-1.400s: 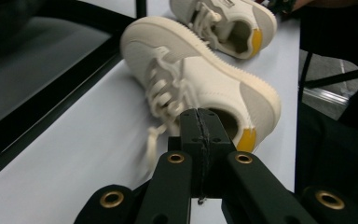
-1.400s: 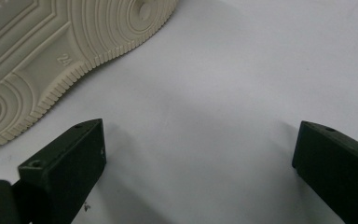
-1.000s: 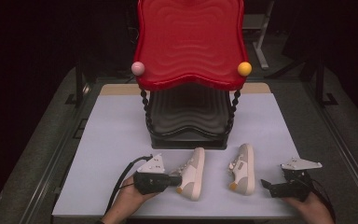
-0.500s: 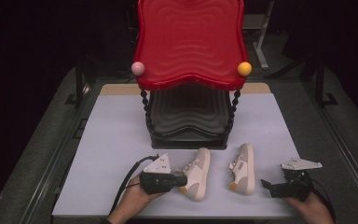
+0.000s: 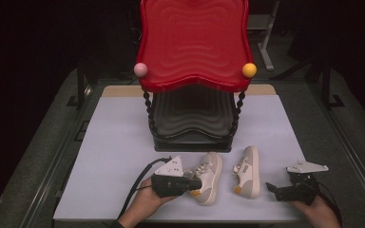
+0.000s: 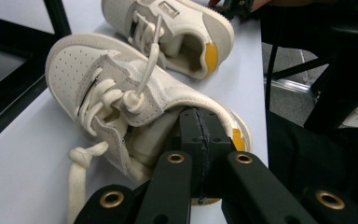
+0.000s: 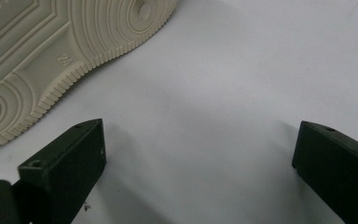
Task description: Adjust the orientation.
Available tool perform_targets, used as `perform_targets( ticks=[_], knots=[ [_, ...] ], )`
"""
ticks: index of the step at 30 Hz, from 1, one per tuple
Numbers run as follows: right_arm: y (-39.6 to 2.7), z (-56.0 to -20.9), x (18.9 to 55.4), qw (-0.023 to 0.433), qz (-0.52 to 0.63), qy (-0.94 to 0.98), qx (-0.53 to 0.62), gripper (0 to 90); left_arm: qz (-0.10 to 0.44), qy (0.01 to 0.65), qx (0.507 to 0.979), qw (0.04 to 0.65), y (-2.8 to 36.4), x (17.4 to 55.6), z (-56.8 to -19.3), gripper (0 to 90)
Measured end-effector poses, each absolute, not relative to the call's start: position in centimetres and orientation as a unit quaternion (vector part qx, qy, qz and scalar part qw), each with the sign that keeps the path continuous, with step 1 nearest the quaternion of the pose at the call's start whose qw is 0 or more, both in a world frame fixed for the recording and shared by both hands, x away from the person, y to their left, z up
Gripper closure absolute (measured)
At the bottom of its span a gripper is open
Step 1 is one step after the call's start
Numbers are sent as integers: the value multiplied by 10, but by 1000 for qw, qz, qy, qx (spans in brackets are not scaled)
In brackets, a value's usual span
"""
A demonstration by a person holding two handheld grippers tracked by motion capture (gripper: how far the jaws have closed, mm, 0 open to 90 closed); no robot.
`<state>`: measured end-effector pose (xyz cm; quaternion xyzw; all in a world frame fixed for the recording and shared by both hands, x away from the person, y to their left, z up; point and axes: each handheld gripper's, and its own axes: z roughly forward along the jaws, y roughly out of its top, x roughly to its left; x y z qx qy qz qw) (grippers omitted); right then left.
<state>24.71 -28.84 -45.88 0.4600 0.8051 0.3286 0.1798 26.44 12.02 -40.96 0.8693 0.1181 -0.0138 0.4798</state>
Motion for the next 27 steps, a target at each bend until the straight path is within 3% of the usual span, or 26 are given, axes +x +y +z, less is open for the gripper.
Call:
perform_targets(
  ticks=[27],
  knots=[
    [-289,-459,247,180,329,805,459,21,-43,76,873,480,65,263,-416,898]
  ],
)
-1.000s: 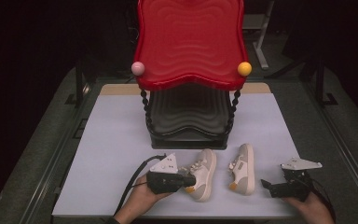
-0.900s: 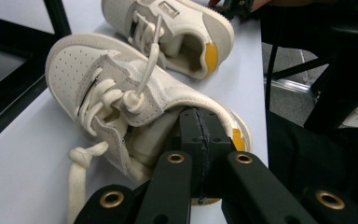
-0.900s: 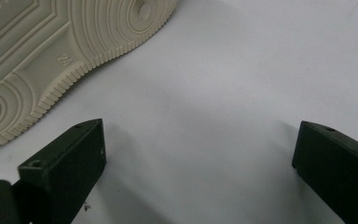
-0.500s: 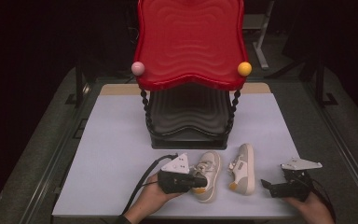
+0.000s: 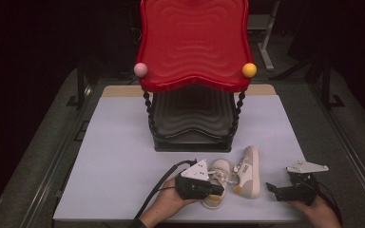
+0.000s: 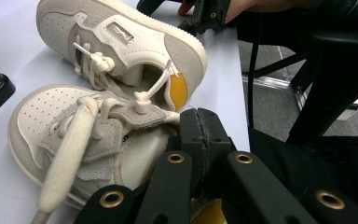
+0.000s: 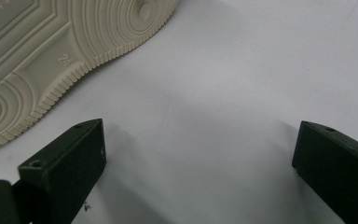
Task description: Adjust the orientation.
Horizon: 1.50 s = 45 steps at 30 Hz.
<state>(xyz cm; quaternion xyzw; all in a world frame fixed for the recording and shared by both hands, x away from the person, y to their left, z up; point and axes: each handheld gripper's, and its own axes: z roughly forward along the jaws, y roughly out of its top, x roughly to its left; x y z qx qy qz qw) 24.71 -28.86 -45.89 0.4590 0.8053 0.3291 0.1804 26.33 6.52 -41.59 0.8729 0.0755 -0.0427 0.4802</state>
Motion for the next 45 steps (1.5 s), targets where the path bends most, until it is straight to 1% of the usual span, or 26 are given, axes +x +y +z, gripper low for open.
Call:
perform_targets(
  ticks=[3,6,7,8,9,11,18,22,26,28,31,32,33,34,36,39,41,45],
  knots=[
    [-289,-459,247,180,329,805,459,21,-42,75,873,480,65,263,-416,897],
    [-289,-459,247,180,329,805,459,21,-36,70,874,479,67,264,-412,848],
    [-289,-459,247,180,329,805,459,21,-34,72,873,481,69,264,-411,848],
    [-289,-459,247,180,329,805,459,21,-31,72,872,482,70,264,-409,826],
    [-289,-459,247,180,329,805,459,21,-33,74,869,488,74,265,-406,777],
    [-289,-459,247,180,329,805,459,21,-42,74,863,498,79,266,-403,719],
    [-289,-459,247,180,329,805,459,21,-56,61,860,504,84,261,-398,656],
    [-289,-459,247,181,329,805,459,21,-58,52,873,482,79,260,-407,642],
    [-289,-459,247,181,329,805,459,21,-64,49,880,468,76,261,-416,641],
    [-289,-459,247,181,330,805,459,21,-64,46,881,466,76,261,-415,662],
    [-289,-459,247,181,330,805,459,21,-62,40,882,465,74,260,-414,732],
    [-289,-459,247,181,330,805,459,21,-56,36,883,465,74,259,-414,732],
    [-289,-459,247,181,330,805,459,21,-45,38,883,465,72,257,-413,779],
    [-289,-459,247,181,330,805,459,21,-45,38,883,465,72,257,-413,786],
    [-289,-459,247,181,330,805,459,21,-30,36,887,458,76,257,-409,790],
    [-289,-459,247,181,330,805,459,21,-24,41,886,461,81,258,-407,793],
    [-289,-459,247,181,330,805,459,21,-8,49,889,455,93,259,-403,793],
    [-289,-459,247,181,330,805,459,21,2,68,889,454,105,259,-401,793]
  ],
)
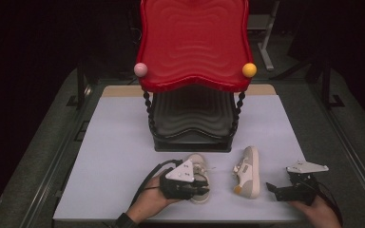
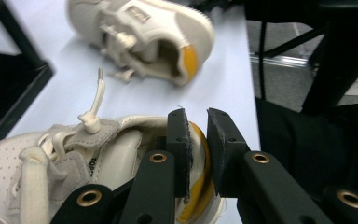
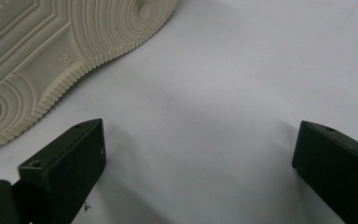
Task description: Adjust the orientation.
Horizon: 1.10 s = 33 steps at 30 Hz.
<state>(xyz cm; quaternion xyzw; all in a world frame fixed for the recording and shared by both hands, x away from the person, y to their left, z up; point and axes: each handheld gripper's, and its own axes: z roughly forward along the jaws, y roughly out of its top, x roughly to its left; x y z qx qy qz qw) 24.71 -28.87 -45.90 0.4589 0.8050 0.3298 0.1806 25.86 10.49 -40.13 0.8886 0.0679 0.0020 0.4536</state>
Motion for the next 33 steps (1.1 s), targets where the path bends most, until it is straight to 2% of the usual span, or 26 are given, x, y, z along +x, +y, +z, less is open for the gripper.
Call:
perform_targets(
  ticks=[9,15,17,22,29,33],
  knots=[
    [-289,-459,247,181,330,805,459,21,36,120,885,448,149,263,-401,790],
    [-289,-459,247,181,330,805,459,21,25,128,881,455,158,261,-408,761],
    [-289,-459,247,181,330,805,459,21,27,132,879,457,161,261,-409,690],
    [-289,-459,247,181,330,805,459,21,25,131,880,456,170,262,-412,593],
    [-289,-459,247,181,330,805,459,21,19,117,889,443,167,263,-420,584],
    [-289,-459,247,181,330,805,459,21,15,114,888,445,166,264,-420,641]
  ],
)
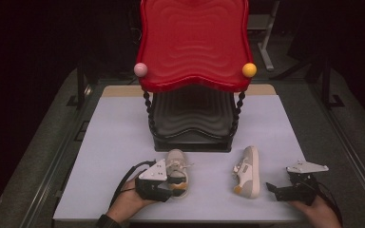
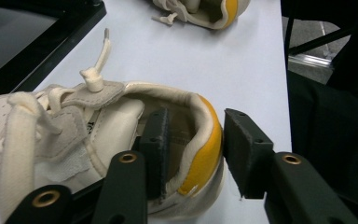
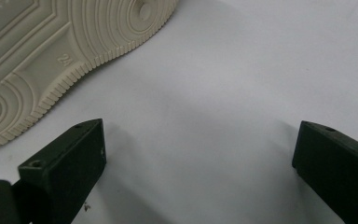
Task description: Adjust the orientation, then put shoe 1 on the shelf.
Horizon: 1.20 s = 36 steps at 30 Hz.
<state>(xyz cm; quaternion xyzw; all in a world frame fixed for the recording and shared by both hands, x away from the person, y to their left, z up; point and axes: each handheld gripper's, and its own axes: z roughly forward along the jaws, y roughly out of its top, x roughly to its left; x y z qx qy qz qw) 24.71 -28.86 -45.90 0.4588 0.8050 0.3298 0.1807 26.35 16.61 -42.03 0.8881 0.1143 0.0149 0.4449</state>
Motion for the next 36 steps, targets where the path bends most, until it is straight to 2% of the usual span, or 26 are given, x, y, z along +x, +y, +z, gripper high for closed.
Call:
perform_targets(
  ticks=[4,9,21,36],
  knots=[
    [-289,-459,247,181,330,805,459,21,2,110,886,451,163,265,-420,724],
    [-289,-459,247,180,330,805,459,21,-6,112,887,448,159,268,-419,743],
    [-289,-459,247,180,330,805,459,21,-18,111,885,451,153,264,-406,745],
    [-288,-459,247,180,329,805,460,21,-21,87,873,479,140,254,-371,744]
  ],
)
